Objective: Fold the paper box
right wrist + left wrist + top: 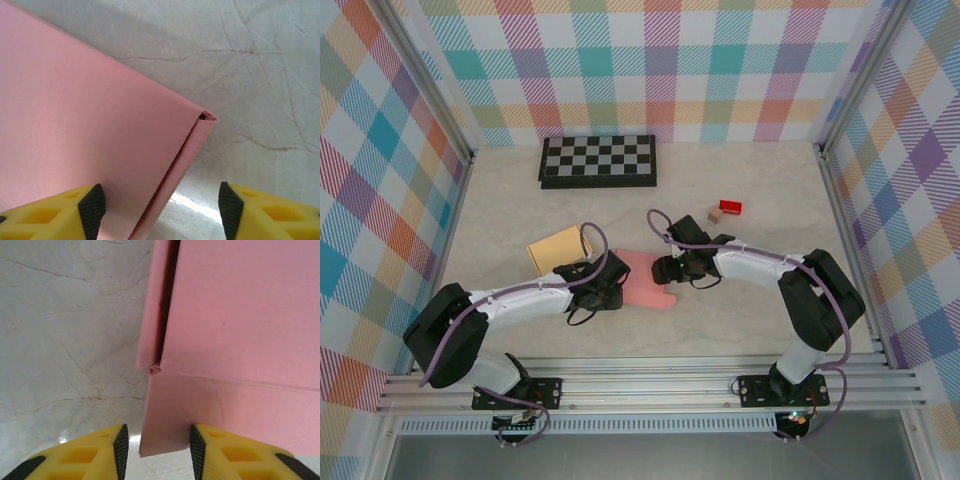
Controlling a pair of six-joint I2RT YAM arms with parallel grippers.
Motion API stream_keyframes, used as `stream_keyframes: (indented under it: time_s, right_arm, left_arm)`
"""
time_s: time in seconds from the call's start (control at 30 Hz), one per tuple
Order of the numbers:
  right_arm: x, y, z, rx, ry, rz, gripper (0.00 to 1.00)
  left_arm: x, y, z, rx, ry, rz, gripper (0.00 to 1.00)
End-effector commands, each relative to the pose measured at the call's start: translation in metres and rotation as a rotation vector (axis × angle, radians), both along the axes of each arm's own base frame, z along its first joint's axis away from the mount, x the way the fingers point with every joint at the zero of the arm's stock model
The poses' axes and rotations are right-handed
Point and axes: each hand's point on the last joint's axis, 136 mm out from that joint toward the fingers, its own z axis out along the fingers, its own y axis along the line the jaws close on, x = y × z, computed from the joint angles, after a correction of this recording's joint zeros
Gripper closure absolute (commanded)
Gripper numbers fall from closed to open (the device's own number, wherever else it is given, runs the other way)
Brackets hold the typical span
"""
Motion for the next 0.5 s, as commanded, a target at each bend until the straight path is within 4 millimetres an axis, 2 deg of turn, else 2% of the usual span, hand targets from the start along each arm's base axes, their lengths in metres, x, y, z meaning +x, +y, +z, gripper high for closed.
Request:
stream_keyframes:
  time_s: [0.0,0.3,0.4,0.47]
  right_arm:
    - [-0.018,-0.029,-0.026,-0.153,0.080,0.005,0.34]
    - [-0.017,-0.031,-0.024,-0.180,0.072,0.029,0.34]
    - [-0.017,-0.031,-0.024,-0.182,0.072,0.035,0.34]
    - [-0.017,-0.030,-0.024,-0.181,0.074,0.039,0.34]
  left_arm:
    - [-0.003,0.017,-0.001,0.072,0.026,0.027,0.57]
    - [-0.001,0.015,0.018,0.038,0.003,0.028,0.48]
    - [-0.001,0.012,0.020,0.019,0.005,0.026,0.48]
    - [-0.001,0.012,0.018,0.017,0.004,0.026,0.53]
